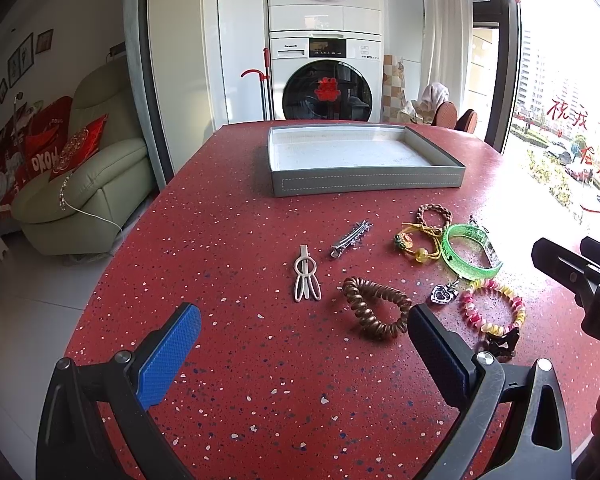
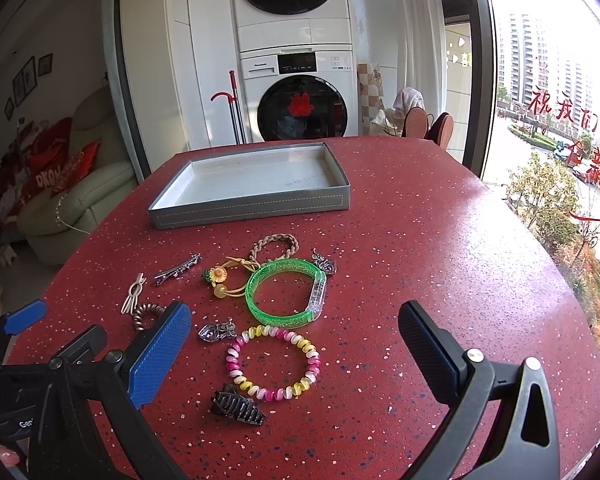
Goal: Organize jewelry
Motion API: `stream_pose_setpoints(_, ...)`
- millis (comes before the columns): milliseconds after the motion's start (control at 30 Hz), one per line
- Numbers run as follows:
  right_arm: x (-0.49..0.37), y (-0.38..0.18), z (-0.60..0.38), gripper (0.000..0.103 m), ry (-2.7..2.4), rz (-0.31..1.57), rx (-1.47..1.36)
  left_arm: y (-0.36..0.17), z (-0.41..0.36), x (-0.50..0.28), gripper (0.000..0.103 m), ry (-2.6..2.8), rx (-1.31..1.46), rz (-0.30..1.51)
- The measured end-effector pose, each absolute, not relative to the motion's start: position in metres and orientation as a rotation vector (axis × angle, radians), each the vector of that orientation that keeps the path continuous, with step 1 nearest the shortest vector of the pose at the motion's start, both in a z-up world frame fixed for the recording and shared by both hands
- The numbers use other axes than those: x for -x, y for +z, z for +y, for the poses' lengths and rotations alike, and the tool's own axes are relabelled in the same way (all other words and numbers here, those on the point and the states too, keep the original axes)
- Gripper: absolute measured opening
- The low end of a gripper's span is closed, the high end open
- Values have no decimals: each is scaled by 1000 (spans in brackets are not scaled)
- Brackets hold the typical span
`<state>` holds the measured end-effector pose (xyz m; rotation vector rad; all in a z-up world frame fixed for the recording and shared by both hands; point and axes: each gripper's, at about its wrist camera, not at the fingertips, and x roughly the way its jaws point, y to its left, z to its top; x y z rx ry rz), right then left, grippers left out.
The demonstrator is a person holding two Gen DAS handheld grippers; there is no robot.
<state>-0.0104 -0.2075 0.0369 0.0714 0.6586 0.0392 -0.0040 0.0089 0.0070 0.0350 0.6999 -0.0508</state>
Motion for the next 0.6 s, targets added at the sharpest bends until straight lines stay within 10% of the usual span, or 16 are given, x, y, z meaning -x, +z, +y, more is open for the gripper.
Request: stream_pose_setpoints(600,10,37,-208,103,36,661,-71,6,9,3,103,-50,-36,703)
